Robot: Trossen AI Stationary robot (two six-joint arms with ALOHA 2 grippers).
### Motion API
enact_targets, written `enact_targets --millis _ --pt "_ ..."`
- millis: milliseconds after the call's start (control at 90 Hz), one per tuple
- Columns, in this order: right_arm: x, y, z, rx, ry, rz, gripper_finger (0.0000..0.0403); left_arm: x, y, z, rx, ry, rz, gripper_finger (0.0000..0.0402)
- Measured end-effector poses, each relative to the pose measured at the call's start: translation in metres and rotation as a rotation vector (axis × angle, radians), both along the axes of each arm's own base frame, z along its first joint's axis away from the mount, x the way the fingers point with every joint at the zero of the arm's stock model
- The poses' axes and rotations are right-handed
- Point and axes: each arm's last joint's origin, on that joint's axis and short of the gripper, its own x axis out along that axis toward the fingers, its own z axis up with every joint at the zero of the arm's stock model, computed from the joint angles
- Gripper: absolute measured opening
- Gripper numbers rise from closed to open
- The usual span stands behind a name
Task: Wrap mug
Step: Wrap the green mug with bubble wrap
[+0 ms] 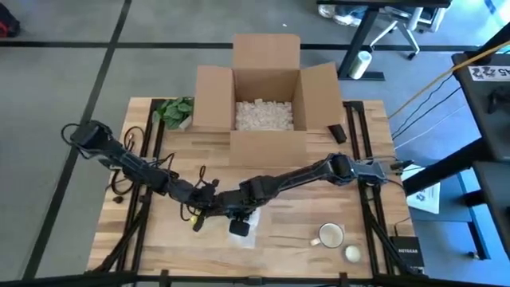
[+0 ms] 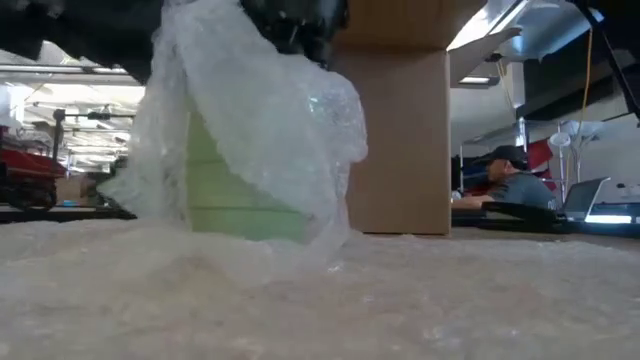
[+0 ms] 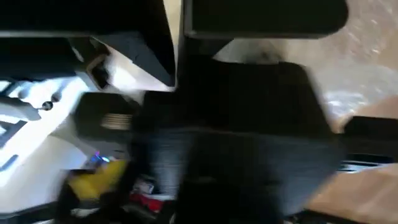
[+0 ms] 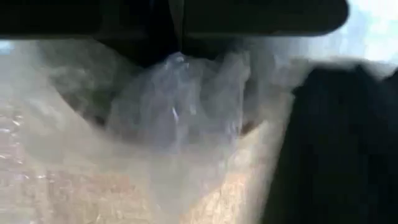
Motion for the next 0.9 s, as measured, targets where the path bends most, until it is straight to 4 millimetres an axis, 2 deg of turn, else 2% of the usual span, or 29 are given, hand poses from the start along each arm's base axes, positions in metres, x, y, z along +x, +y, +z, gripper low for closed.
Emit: enact_targets --millis 222,556,900 --pt "0.0 -0.002 0.006 0.01 -0.011 -0.002 0.0 -0.001 -0.002 -0.002 0.016 0.018 -0.002 0.0" --pt "0.002 0.002 0.033 0.056 -0.064 0.015 0.0 0.007 0.015 -0.003 0.053 0.007 0.061 0.0" --pt "-0.015 0.007 0.074 -0.05 -0.009 -0.002 0.0 0.012 0.015 -0.017 0.052 0.06 0.058 0.0"
